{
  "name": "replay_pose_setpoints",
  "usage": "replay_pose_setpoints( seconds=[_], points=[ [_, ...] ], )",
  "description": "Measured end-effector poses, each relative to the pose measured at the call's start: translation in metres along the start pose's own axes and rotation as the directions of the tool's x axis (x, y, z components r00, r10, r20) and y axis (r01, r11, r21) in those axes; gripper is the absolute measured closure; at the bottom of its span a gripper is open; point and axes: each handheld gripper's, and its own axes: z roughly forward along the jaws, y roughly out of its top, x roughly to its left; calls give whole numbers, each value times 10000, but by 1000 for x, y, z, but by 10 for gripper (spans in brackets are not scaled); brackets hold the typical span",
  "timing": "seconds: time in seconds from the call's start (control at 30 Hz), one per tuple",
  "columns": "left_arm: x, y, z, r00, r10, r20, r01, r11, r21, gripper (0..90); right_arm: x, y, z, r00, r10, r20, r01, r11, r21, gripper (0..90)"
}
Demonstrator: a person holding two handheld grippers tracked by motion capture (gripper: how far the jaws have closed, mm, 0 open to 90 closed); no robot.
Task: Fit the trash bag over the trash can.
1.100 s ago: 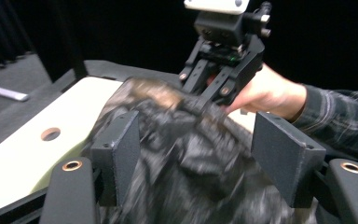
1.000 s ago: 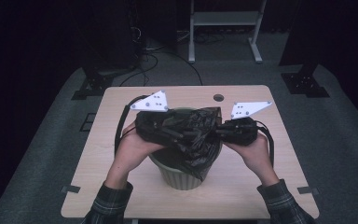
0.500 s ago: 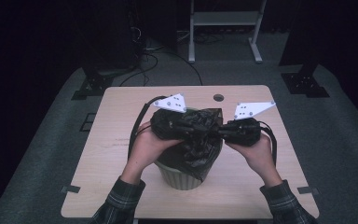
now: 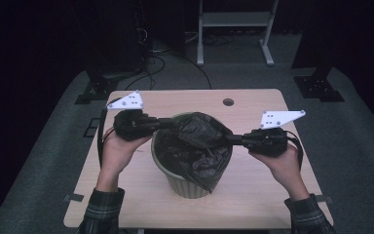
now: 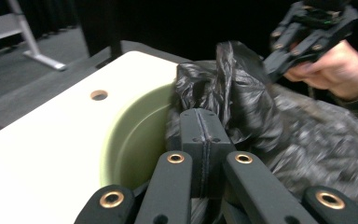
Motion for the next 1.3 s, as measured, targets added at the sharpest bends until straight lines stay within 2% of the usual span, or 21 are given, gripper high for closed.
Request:
replay_pose_setpoints(
  seconds=[0.1, 0.2, 0.3, 0.4, 0.43, 0.53, 0.63, 0.77, 0.9, 1.1, 1.3],
  points=[
    [6, -12, -13, 9987, -178, -483, 181, 9998, 60, 900, 2, -3, -5, 10000, -3, 23, 3, 10000, 81, 900],
    [11, -23, -23, 9970, -439, -639, 438, 9990, -29, 900, 3, -5, -7, 10000, -41, 39, 41, 9999, 96, 900],
    [13, -32, -31, 9920, -441, -1182, 462, 9988, 145, 900, 6, -4, -6, 9998, -171, 50, 169, 9996, 230, 900],
    [16, -37, -39, 9933, -703, -917, 671, 9970, -373, 879, 8, -4, -5, 9998, -216, -4, 216, 9996, 193, 900],
    [16, -36, -39, 9932, -725, -916, 686, 9966, -460, 782, 9, -3, -4, 9997, -258, -48, 259, 9995, 187, 900],
    [11, -24, -37, 9958, -392, -826, 355, 9983, -463, 680, 12, -1, 0, 9991, -398, -176, 402, 9990, 188, 900],
    [6, -4, -28, 9977, -54, -669, 20, 9987, -509, 602, 16, 3, 3, 9978, -595, -294, 597, 9982, 48, 900],
    [-3, 20, -11, 9980, 471, -421, -492, 9975, -506, 565, 20, 6, 6, 9951, -814, -568, 812, 9967, -55, 900],
    [-11, 38, 13, 9962, 865, -34, -866, 9960, -210, 540, 23, 10, 10, 9929, -938, -731, 938, 9956, -34, 900],
    [-13, 45, 48, 9942, 969, 472, -978, 9951, 176, 537, 21, 11, 7, 9928, -917, -772, 909, 9958, -134, 900],
    [-14, 44, 66, 9913, 968, 888, -1007, 9941, 406, 537, 19, 10, 3, 9933, -871, -753, 858, 9961, -209, 900]
  ],
)
